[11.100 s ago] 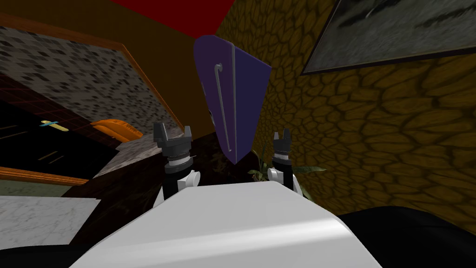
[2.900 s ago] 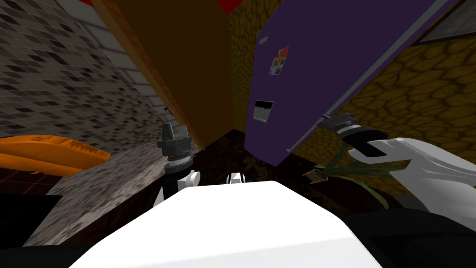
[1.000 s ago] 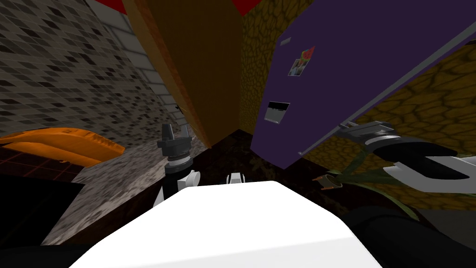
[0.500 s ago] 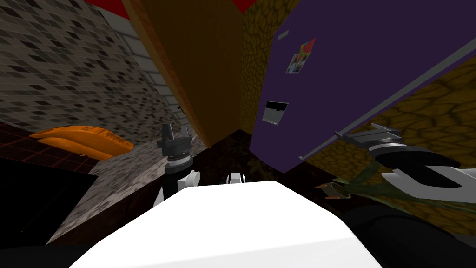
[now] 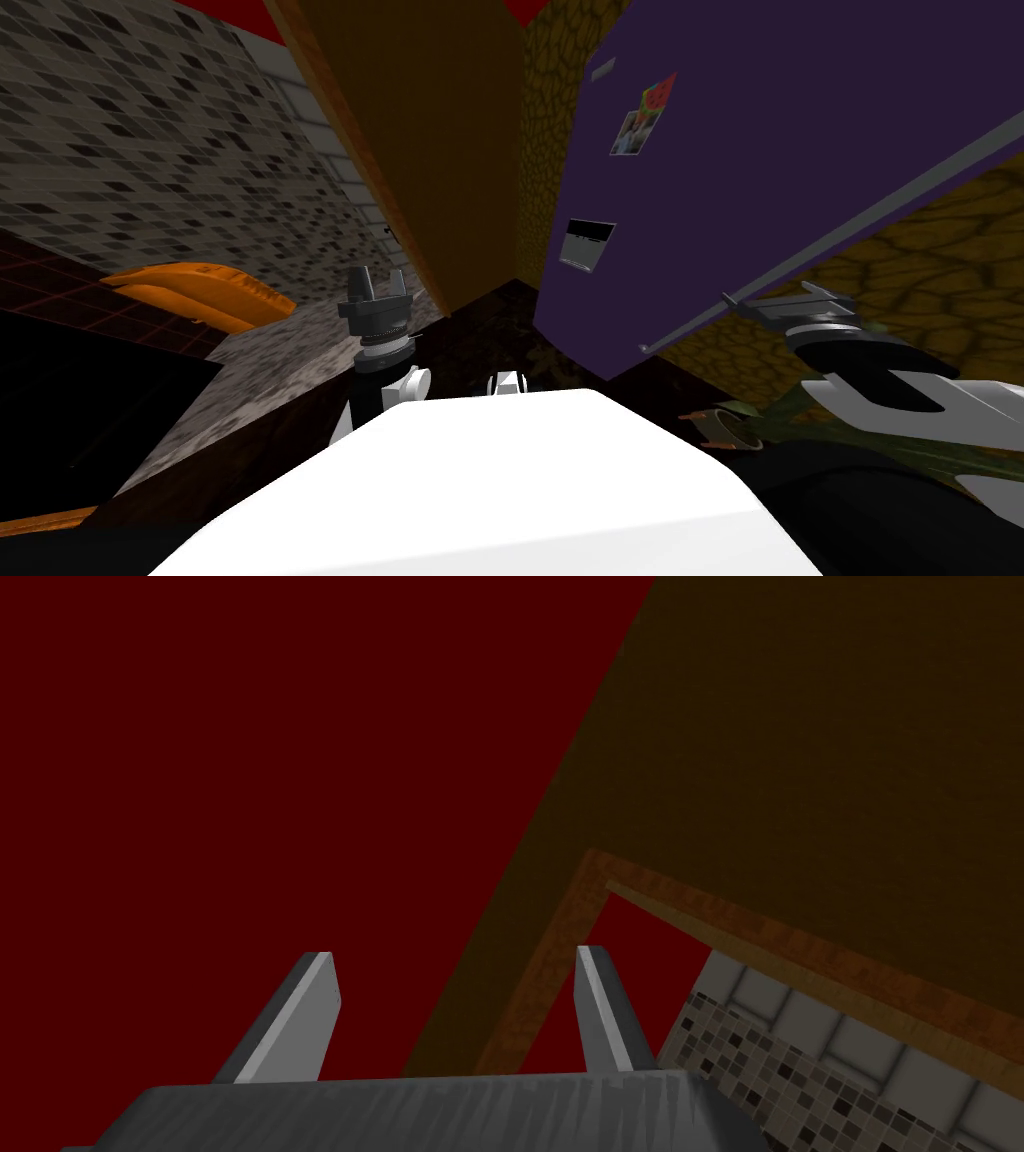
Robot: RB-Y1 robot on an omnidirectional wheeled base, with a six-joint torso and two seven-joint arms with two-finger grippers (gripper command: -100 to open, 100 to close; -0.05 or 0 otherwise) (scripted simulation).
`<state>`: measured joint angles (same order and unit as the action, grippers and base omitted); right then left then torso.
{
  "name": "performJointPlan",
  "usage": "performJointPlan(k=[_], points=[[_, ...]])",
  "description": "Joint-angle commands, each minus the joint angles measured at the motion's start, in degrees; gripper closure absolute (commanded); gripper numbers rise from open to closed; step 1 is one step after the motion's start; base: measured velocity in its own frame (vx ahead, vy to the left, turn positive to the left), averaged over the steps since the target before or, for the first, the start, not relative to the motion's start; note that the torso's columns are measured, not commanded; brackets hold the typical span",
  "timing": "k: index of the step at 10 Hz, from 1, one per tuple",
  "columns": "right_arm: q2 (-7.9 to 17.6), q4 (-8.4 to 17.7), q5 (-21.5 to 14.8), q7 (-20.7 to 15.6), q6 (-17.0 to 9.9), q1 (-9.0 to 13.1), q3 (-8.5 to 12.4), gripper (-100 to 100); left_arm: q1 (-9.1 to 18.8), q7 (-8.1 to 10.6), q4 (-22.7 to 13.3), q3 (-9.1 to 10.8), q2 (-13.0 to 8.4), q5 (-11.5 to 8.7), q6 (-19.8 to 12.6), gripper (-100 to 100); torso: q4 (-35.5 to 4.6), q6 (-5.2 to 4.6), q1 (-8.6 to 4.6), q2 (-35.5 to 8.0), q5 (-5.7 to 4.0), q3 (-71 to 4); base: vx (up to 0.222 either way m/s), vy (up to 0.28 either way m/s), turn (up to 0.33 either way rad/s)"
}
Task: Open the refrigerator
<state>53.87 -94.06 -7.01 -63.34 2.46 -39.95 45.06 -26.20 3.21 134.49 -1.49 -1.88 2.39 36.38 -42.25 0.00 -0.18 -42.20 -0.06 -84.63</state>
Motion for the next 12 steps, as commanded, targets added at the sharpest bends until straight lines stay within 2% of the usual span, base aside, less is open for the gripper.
performJointPlan(k=[1, 3, 4, 5, 7, 8, 9, 12], points=[[-2.33, 2.63, -1.60, -0.38, 0.75, 2.44, -0.88, -100, 0.00, 0.00, 0.00, 0.00, 0.00, 0.00, 0.00, 0, -0.01, 0.00, 0.15, -0.04, 0.04, 0.02, 0.019, -0.179, 0.120], [-1.11, 2.62, -0.90, 0.20, 0.11, 1.96, -0.81, -100, 0.00, 0.00, 0.00, -0.01, 0.01, 0.00, 0.00, 0, -0.06, -0.04, 0.57, -0.19, 0.18, 0.12, 0.038, -0.091, 0.039], [-1.47, 2.32, -1.05, -0.07, 0.40, 1.85, -0.72, -100, 0.00, 0.00, 0.00, -0.01, 0.01, 0.00, 0.00, 0, -0.01, 0.01, 0.40, 0.02, 0.16, 0.00, 0.045, -0.062, 0.022], [-1.42, 2.32, -1.02, 0.00, 0.32, 1.83, -0.70, 100, 0.00, 0.00, 0.00, -0.01, 0.02, 0.00, 0.00, 0, -0.01, -0.01, 0.38, -0.05, 0.11, 0.02, 0.006, -0.016, -0.028], [-2.08, 3.00, -1.38, -0.41, -1.55, 1.91, 0.68, 100, 0.00, 0.00, 0.00, -0.03, 0.03, 0.00, 0.00, 0, 0.20, -0.02, 0.54, 0.12, 0.01, -0.01, 0.055, 0.198, -0.079], [-2.08, 3.00, -1.38, -0.41, -1.55, 1.91, 0.68, 100, 0.00, 0.00, 0.01, -0.04, 0.05, 0.01, 0.00, 0, 0.24, -0.11, 0.80, 0.20, 0.02, -0.06, 0.030, 0.285, -0.085], [-2.43, 3.31, -1.57, -0.61, -2.45, 1.93, 1.26, 100, 0.00, 0.00, 0.01, -0.04, 0.05, 0.01, 0.00, 0, 0.17, 0.08, 0.52, 0.09, 0.12, -0.06, 0.018, 0.276, -0.081], [-3.46, 4.22, -2.13, -1.22, -5.16, 2.00, 3.01, 100, -0.01, 0.00, 0.01, -0.05, 0.05, 0.01, 0.01, 0, 0.15, 0.16, 0.45, 0.29, 0.11, -0.18, 0.068, 0.369, -0.103]])
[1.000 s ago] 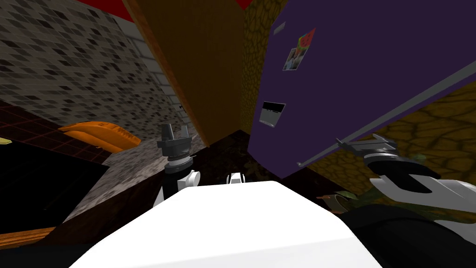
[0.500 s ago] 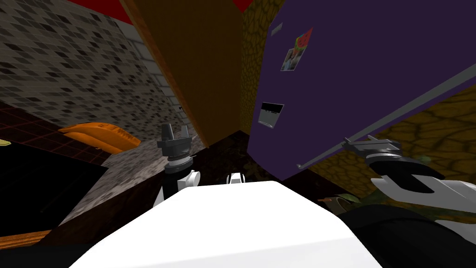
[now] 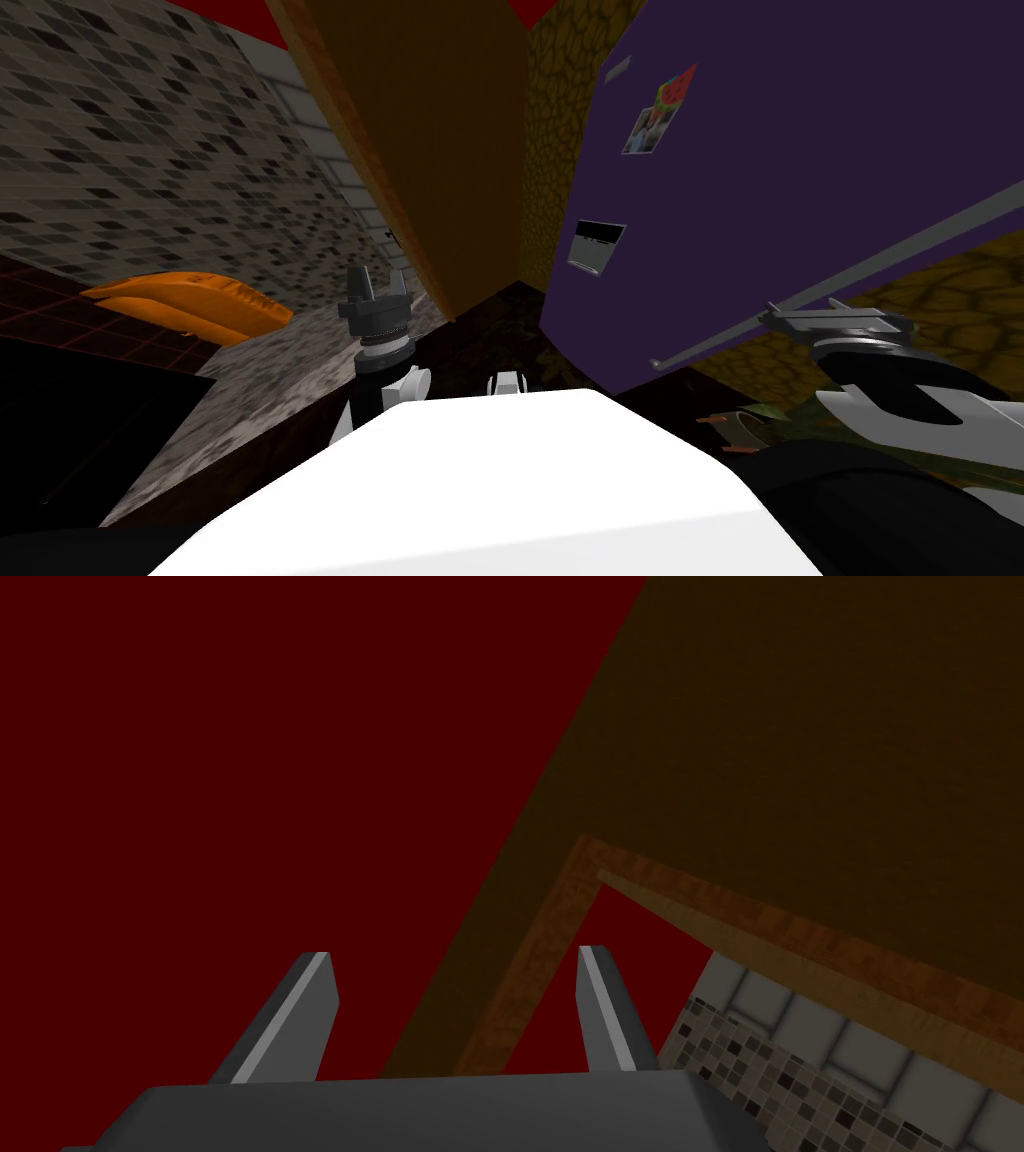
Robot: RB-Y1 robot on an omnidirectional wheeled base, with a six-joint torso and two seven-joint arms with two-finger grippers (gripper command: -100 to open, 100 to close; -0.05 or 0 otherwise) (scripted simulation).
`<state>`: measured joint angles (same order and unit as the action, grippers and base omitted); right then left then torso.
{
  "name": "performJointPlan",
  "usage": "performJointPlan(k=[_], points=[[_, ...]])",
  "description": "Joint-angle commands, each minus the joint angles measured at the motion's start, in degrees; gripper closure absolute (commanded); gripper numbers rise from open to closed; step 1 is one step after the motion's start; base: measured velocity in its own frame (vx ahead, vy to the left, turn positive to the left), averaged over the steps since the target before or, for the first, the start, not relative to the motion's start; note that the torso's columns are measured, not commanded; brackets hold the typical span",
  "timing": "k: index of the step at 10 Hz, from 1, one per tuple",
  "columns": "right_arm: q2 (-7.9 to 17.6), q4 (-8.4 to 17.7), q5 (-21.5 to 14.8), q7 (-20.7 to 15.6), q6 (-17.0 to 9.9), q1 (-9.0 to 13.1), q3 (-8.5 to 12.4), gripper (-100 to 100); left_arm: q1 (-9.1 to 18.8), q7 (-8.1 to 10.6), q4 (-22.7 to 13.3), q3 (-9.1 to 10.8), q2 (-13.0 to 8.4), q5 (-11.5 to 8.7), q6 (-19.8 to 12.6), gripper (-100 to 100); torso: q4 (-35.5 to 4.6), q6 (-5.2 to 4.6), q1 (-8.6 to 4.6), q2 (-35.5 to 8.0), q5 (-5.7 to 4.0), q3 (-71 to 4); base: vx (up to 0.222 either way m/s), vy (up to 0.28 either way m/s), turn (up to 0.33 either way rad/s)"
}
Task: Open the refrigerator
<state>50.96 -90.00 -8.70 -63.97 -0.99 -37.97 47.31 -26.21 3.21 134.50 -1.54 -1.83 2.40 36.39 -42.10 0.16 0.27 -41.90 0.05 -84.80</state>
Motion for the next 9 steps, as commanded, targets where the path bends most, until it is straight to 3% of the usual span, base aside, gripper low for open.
performJointPlan(k=[1, 5, 6, 7, 8, 9], points=[[-0.89, 0.47, -0.63, -0.79, -2.61, 0.04, 1.35, 100, 0.00, 0.00, 0.00, 0.00, 0.00, 0.00, 0.00, 0, -0.04, 0.01, -0.05, -0.15, 0.03, 0.05, 0.047, 0.335, -0.109], [-1.92, 1.38, -1.19, -1.40, -5.31, 0.11, 3.10, 100, 0.00, 0.00, 0.00, 0.00, 0.00, 0.00, 0.00, 0, -0.03, 0.02, 0.00, -0.11, -0.04, 0.06, 0.059, 0.309, -0.068], [-1.75, 1.06, -0.88, -1.05, -4.69, -0.17, 2.95, 100, 0.00, 0.00, 0.00, 0.01, -0.01, 0.00, 0.00, 0, -0.08, -0.12, -0.14, -0.22, 0.02, 0.09, 0.025, 0.158, -0.049], [-4.93, -1.64, -2.08, -2.11, -7.83, -1.08, 1.66, 100, 0.01, 0.00, 0.00, 0.02, -0.03, 0.00, 0.00, 0, -0.17, -0.03, -0.65, -0.38, 0.14, 0.10, 0.092, 0.061, -0.181], [-5.24, -4.08, -2.08, -2.11, -8.40, -1.08, 1.66, 100, -0.01, 0.00, 0.00, 0.03, -0.03, 0.00, 0.00, 0, -0.06, -0.40, -0.78, -0.26, -0.23, 0.15, 0.118, 0.044, -0.156], [-7.73, -6.50, -3.34, -3.24, -10.90, -1.92, 0.49, 100, -0.01, 0.00, 0.00, 0.03, -0.03, -0.01, 0.00, 0, 0.02, -0.25, -0.88, -0.19, -0.38, 0.13, 0.153, 0.042, -0.231]])
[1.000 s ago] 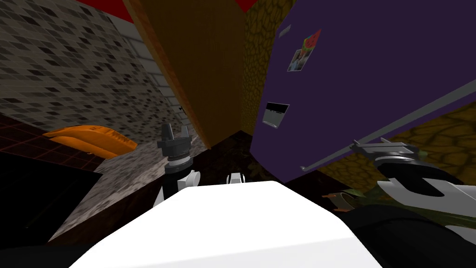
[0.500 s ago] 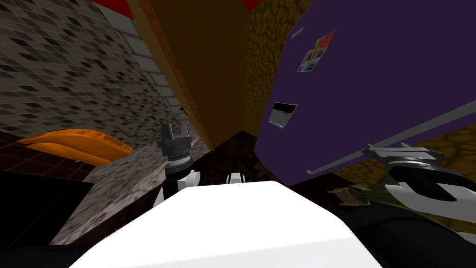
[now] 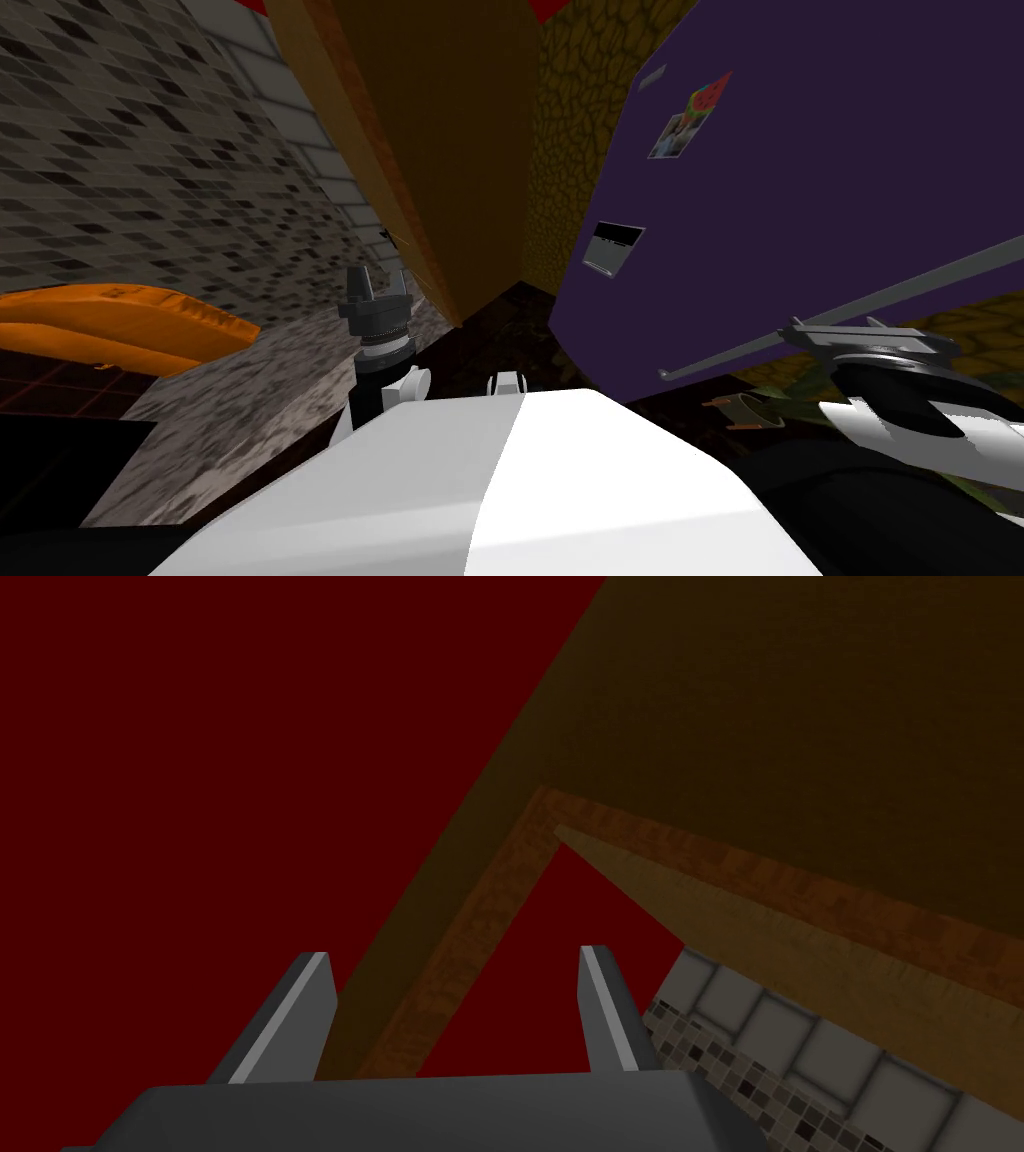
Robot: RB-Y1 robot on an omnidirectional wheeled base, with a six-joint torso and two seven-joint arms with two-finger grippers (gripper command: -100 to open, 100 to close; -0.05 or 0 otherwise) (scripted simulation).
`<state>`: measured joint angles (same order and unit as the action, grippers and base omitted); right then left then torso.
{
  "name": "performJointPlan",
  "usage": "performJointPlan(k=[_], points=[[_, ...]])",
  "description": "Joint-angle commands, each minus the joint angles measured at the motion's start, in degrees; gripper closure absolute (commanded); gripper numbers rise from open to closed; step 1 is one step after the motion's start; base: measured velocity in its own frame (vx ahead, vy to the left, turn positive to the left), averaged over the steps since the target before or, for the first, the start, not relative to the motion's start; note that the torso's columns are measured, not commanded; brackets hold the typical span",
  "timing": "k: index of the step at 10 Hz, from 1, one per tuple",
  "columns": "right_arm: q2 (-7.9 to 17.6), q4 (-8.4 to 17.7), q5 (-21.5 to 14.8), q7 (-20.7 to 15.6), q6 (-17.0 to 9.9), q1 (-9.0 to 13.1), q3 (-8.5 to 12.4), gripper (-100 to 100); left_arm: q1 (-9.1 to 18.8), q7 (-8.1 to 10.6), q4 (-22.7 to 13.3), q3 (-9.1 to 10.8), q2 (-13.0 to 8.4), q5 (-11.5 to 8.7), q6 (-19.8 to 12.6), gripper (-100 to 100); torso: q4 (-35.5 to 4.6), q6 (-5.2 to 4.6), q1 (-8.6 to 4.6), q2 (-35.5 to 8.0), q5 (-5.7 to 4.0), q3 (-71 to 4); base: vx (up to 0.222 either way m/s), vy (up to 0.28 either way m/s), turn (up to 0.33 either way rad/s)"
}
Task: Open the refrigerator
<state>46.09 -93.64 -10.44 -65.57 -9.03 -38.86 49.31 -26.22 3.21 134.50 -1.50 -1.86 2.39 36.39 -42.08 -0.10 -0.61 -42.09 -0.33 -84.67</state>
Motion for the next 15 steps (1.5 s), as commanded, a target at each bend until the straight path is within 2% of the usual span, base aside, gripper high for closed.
performJointPlan(k=[1, 2, 3, 4, 5, 6, 7, 8, 9, 11, 12, 13, 14, 15], points=[[-3.55, -5.08, -1.59, -1.64, -3.80, -1.03, -1.51, 100, -0.01, 0.00, 0.00, 0.00, 0.00, 0.00, 0.00, 0, 0.15, -0.22, -0.07, 0.12, -0.32, 0.02, 0.110, 0.054, -0.166], [-3.55, -7.23, -1.59, -1.64, -3.80, -1.03, -1.51, 100, 0.00, 0.00, 0.00, 0.00, 0.00, 0.00, 0.00, 0, 0.20, -0.04, -0.21, 0.05, -0.44, 0.06, 0.026, 0.042, -0.029], [-6.31, -9.52, -2.85, -2.78, -6.69, -1.87, -2.68, 100, 0.02, 0.00, -0.01, 0.00, 0.00, 0.00, 0.00, 0, 0.19, 0.27, -0.18, 0.02, -0.34, 0.03, 0.062, 0.039, -0.119], [-6.73, -12.22, -2.85, -2.78, -7.23, -1.87, -2.68, 100, 0.01, 0.00, 0.00, 0.00, 0.00, 0.00, 0.00, 0, 0.31, 0.04, -0.15, 0.27, -0.54, -0.03, 0.085, 0.061, -0.134], [-6.73, -13.46, -2.85, -2.78, -7.23, -1.87, -2.68, 100, 0.01, 0.00, 0.00, 0.00, 0.00, 0.00, 0.00, 0, 0.35, 0.01, -0.23, 0.37, -0.51, -0.14, 0.039, 0.043, -0.074], [-8.86, -14.97, -4.11, -3.91, -9.74, -2.71, -3.86, 100, 0.01, 0.00, 0.00, 0.00, 0.00, 0.00, 0.00, 0, 0.34, 0.26, -0.26, 0.38, -0.46, -0.16, 0.083, 0.057, -0.171], [-9.91, -17.24, -4.11, -3.91, -10.67, -2.71, -3.86, 100, 0.00, 0.00, 0.00, 0.00, 0.00, 0.00, 0.00, 0, 0.46, -0.08, -0.21, 0.47, -0.62, -0.15, 0.105, 0.054, -0.118], [-9.91, -19.56, -4.11, -3.91, -10.67, -2.71, -3.86, 100, 0.00, 0.00, 0.00, 0.00, 0.00, 0.00, 0.00, 0, 0.51, -0.04, -0.37, 0.46, -0.68, -0.17, 0.043, 0.030, -0.062], [-12.49, -21.60, -5.37, -5.05, -13.16, -3.55, -5.03, 100, 0.01, 0.00, 0.00, 0.00, 0.00, 0.00, 0.00, 0, 0.46, 0.29, -0.45, 0.44, -0.59, -0.19, 0.084, 0.039, -0.188], [-13.09, -25.64, -5.37, -5.05, -14.10, -3.55, -5.03, 100, 0.01, 0.00, 0.00, 0.00, 0.00, 0.00, 0.00, 0, 0.56, 0.02, -0.56, 0.55, -0.83, -0.19, 0.060, 0.049, -0.086], [-15.73, -27.69, -6.63, -6.18, -16.33, -4.40, -6.20, 100, 0.01, 0.00, 0.00, 0.00, 0.00, 0.00, 0.00, 0, 0.44, 0.35, -0.50, 0.47, -0.67, -0.19, 0.064, 0.043, -0.166], [-16.26, -30.16, -6.63, -6.18, -17.53, -4.40, -6.20, 100, 0.01, 0.00, 0.00, 0.00, 0.00, 0.00, 0.00, 0, 0.49, 0.05, -0.39, 0.52, -0.78, -0.13, 0.084, 0.060, -0.145], [-16.26, -31.78, -6.63, -6.18, -17.53, -4.40, -6.20, 100, 0.01, 0.00, 0.00, 0.00, 0.00, 0.00, 0.00, 0, 0.48, 0.09, -0.44, 0.52, -0.79, -0.12, 0.046, 0.048, -0.047], [-18.91, -34.07, -7.89, -7.32, -20.02, -5.24, -7.37, 100, 0.01, 0.00, 0.00, 0.00, 0.00, 0.00, 0.00, 0, 0.42, 0.39, -0.44, 0.53, -0.65, -0.17, 0.086, 0.054, -0.170]])
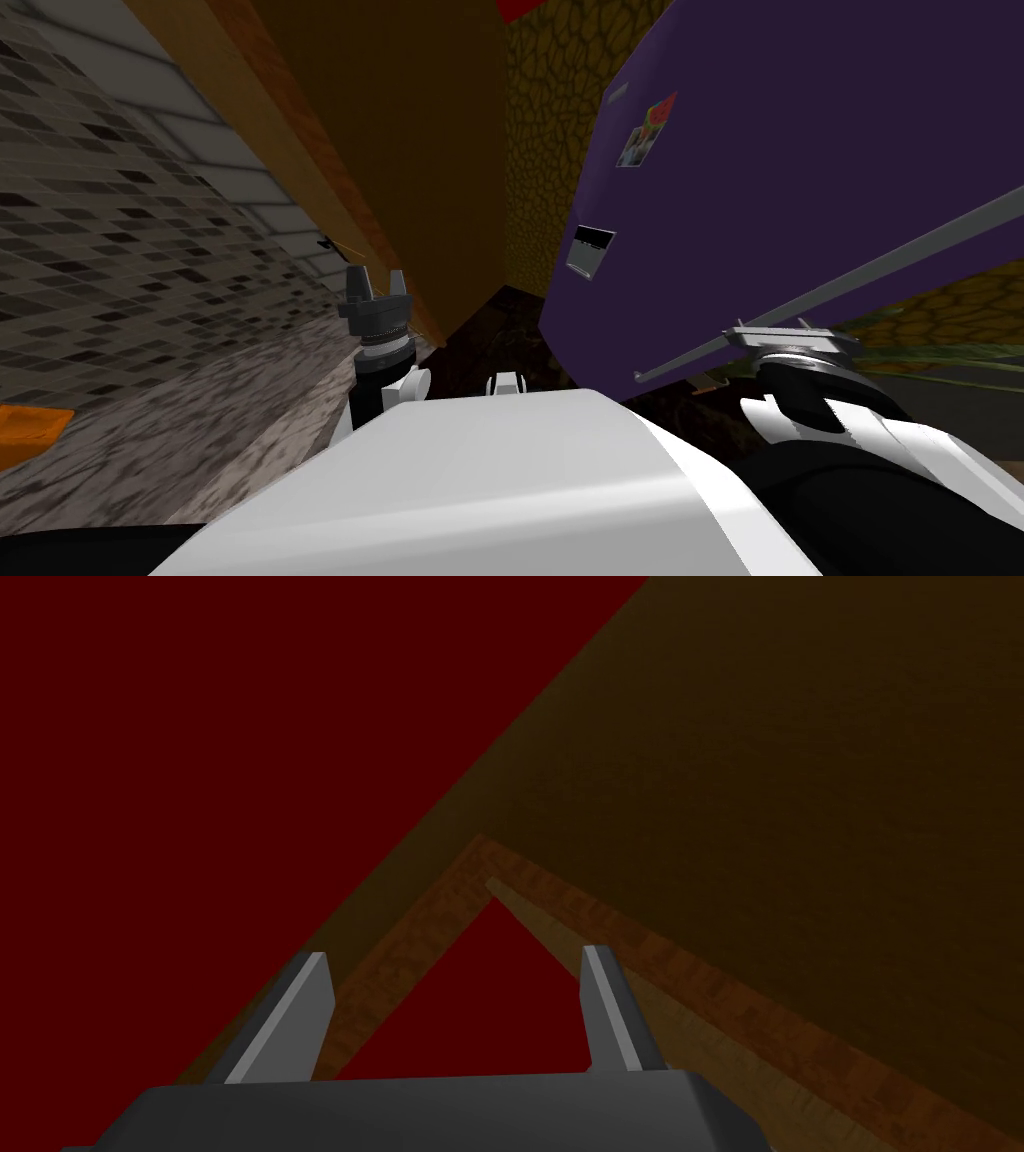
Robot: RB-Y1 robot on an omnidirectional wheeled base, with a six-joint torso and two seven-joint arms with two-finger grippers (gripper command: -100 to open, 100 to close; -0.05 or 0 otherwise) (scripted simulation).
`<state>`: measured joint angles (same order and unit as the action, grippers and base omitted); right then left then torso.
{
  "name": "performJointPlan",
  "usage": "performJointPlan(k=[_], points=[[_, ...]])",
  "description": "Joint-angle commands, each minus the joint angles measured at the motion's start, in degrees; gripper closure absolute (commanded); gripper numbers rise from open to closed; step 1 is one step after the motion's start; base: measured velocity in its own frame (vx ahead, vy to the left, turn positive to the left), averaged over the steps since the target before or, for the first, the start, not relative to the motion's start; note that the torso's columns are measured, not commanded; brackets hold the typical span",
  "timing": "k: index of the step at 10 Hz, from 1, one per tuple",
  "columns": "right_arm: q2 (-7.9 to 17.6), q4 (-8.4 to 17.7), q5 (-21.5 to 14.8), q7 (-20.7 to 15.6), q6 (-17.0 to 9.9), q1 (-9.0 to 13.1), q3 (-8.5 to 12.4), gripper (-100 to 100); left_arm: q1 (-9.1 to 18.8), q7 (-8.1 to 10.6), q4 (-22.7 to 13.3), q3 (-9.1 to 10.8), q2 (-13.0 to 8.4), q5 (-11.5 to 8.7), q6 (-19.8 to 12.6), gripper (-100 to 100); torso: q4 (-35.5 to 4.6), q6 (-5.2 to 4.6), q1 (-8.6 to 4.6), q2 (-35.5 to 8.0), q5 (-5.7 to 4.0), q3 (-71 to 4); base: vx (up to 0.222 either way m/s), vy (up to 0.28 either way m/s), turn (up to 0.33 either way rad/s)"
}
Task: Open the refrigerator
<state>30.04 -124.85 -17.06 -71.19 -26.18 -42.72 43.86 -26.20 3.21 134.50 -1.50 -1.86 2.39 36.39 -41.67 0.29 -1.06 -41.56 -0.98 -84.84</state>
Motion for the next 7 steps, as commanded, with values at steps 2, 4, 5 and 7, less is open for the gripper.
performJointPlan(k=[2, 4, 5, 7], points=[[-3.39, -6.68, -1.27, -1.70, -3.82, -1.37, -1.92, 100, -0.01, 0.00, 0.00, 0.00, 0.00, 0.00, 0.00, 0, 0.02, -0.21, 0.06, -0.01, -0.07, 0.05, 0.058, 0.060, -0.089], [-6.32, -10.58, -2.53, -2.83, -7.25, -2.21, -3.10, 100, -0.01, 0.00, 0.00, 0.00, 0.00, 0.00, 0.00, 0, -0.08, -0.23, 0.28, 0.00, 0.09, 0.03, 0.088, 0.069, -0.153], [-6.57, -12.07, -2.53, -2.83, -7.25, -2.21, -3.10, 100, -0.01, 0.00, 0.01, 0.00, 0.00, 0.00, 0.00, 0, -0.08, -0.23, 0.20, -0.07, 0.04, 0.09, 0.037, 0.040, -0.040], [-9.23, -15.18, -3.79, -3.97, -10.03, -3.05, -4.27, 100, 0.01, 0.00, 0.00, 0.00, 0.00, 0.00, 0.00, 0, -0.25, 0.13, 0.21, -0.19, 0.33, 0.03, 0.021, 0.024, -0.077]])
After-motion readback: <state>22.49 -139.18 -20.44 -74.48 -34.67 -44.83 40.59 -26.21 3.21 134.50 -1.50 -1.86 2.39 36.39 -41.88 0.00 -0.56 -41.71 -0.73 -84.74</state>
